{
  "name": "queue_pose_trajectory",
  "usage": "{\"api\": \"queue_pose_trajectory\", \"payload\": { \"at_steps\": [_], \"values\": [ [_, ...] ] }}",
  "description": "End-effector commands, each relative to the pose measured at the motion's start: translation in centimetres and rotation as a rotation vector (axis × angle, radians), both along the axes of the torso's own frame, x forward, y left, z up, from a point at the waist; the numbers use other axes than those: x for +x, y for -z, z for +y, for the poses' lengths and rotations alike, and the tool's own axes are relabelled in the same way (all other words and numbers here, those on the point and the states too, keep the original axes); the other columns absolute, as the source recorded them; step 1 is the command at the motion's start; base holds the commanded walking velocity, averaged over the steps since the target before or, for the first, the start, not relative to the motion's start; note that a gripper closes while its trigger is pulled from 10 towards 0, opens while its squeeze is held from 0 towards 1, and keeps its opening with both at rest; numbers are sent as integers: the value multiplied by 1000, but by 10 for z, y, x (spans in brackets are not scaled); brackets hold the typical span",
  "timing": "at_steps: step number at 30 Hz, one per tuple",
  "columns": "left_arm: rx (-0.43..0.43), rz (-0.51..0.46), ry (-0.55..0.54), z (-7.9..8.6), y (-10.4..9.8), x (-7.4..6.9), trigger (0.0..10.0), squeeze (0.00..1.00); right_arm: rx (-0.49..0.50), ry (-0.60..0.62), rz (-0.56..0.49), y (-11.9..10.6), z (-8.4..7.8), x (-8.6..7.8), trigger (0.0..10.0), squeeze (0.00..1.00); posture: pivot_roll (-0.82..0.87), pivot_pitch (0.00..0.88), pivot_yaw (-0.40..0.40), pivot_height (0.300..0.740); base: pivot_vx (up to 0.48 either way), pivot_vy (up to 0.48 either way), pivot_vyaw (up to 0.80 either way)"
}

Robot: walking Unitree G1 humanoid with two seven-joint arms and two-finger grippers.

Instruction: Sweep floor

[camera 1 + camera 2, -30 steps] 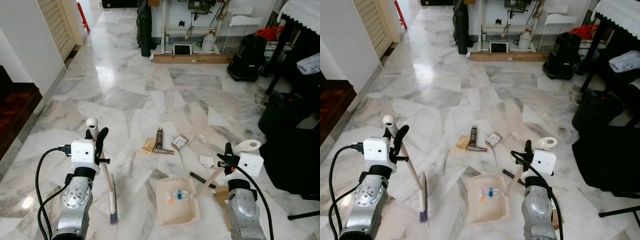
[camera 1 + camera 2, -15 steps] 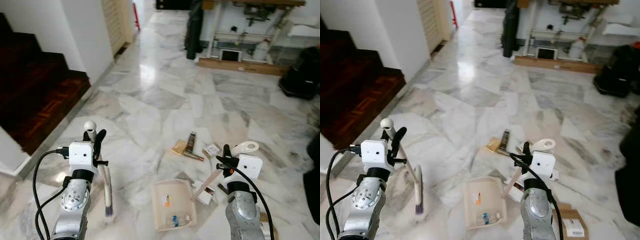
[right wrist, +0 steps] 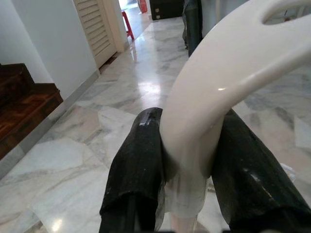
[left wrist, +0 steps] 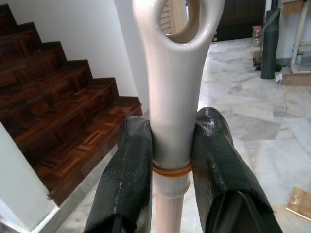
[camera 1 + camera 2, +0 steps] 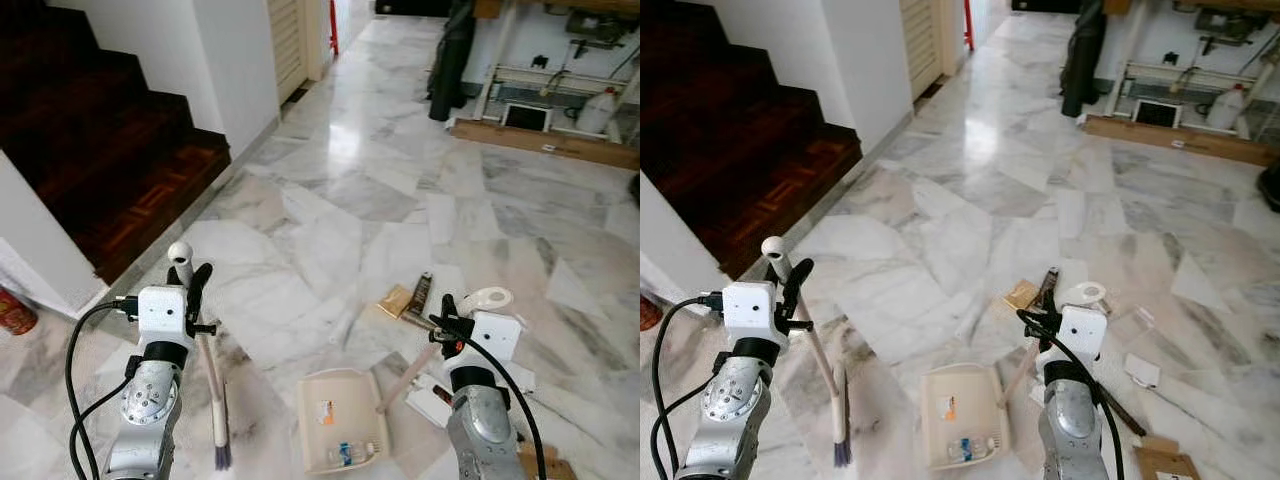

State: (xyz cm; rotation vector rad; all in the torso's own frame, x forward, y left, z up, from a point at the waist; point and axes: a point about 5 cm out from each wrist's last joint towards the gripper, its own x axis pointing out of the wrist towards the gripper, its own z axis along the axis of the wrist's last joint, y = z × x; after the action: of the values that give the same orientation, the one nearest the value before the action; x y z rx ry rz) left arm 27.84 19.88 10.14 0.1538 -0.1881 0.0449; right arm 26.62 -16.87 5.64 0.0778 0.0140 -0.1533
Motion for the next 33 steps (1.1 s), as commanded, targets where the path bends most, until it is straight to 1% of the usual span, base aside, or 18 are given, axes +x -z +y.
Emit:
{"api": "queue_pose_trajectory", "payload": {
  "at_steps": [1, 7, 11, 13, 20, 22, 26, 33],
  "values": [
    [25, -50, 2, 0, -13, 2, 10000, 0, 18, -6, -72, -16, 3, 7, 10000, 0, 69, 0, 36, 740, 0, 0, 794],
    [22, -49, 3, -2, -14, 2, 10000, 0, 20, -6, -72, -17, 2, 8, 10000, 0, 67, 0, 35, 740, 0, 0, 794],
    [-19, -37, 6, -7, -11, 2, 10000, 0, 18, -7, -72, -18, 0, 9, 10000, 0, 63, 0, 30, 740, 0, 0, 794],
    [-23, -35, 6, -8, -11, 2, 10000, 0, 18, -7, -72, -18, 0, 9, 10000, 0, 62, 0, 27, 740, 0, 0, 794],
    [-16, -30, 3, -10, -10, 3, 10000, 0, 18, -12, -73, -20, 0, 11, 10000, 0, 60, 0, 20, 740, 0, 0, 794],
    [-26, -28, 1, -11, -10, 4, 10000, 0, 16, -21, -77, -22, 1, 13, 10000, 0, 58, 0, 12, 740, 0, 0, 794],
    [-20, -21, 6, -14, -9, 6, 10000, 0, 14, -30, -78, -23, 2, 15, 10000, 0, 53, 0, 7, 740, 0, 267, 794],
    [-23, -16, 1, -15, -8, 6, 10000, 0, 16, -37, -78, -25, 2, 17, 10000, 0, 54, 0, 2, 740, 0, 0, 794]
  ]
}}
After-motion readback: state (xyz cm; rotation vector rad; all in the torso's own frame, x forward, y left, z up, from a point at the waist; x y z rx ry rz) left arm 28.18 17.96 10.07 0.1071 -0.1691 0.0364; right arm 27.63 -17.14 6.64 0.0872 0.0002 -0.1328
